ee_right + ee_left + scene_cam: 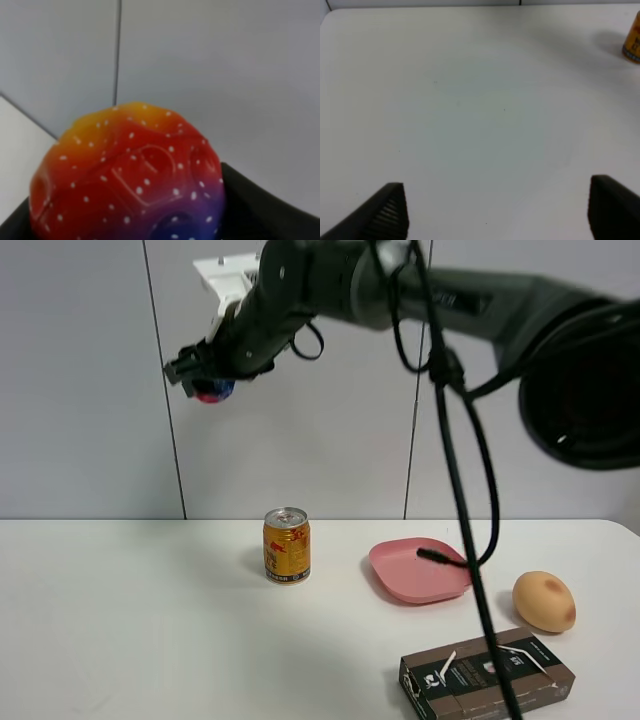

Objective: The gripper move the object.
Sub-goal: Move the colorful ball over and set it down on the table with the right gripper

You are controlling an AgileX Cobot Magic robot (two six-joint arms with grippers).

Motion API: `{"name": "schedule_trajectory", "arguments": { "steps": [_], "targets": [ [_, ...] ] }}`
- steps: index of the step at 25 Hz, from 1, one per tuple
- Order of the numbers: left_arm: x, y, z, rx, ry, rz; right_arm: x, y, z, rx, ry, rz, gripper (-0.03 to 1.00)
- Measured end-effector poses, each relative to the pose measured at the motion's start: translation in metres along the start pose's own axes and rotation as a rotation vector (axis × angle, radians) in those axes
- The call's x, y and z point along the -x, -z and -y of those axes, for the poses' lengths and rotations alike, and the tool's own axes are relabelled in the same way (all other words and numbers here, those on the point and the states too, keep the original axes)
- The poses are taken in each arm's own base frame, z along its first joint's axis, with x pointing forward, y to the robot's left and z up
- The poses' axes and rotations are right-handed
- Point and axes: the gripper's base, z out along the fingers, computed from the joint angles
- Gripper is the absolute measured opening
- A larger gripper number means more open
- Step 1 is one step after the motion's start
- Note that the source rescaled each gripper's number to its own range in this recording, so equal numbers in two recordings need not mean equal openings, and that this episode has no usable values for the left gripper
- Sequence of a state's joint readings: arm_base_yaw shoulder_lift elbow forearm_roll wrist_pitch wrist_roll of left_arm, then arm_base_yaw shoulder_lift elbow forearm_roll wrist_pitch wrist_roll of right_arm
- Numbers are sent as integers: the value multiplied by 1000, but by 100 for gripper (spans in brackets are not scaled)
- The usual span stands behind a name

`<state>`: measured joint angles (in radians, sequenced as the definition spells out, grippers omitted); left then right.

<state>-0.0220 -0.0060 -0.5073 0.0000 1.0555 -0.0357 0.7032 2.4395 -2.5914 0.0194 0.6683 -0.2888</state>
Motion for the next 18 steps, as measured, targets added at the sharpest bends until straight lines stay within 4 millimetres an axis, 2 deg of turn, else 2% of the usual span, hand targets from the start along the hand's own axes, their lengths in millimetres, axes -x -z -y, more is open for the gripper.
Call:
{"name": "schedule_trajectory", "arguments": {
  "steps": [6, 10, 14, 18],
  "targets": [
    [0, 0, 0, 0, 0, 0, 53, 86, 19, -46, 49, -30, 1],
    [0, 0, 0, 0, 0, 0, 72, 135, 29, -89, 76, -66, 1],
    [0, 0, 0, 0, 0, 0, 75, 166, 34, -113, 89, -160, 1],
    [0, 0, 0, 0, 0, 0, 76, 184, 38, -144, 96, -208, 1]
  ]
}}
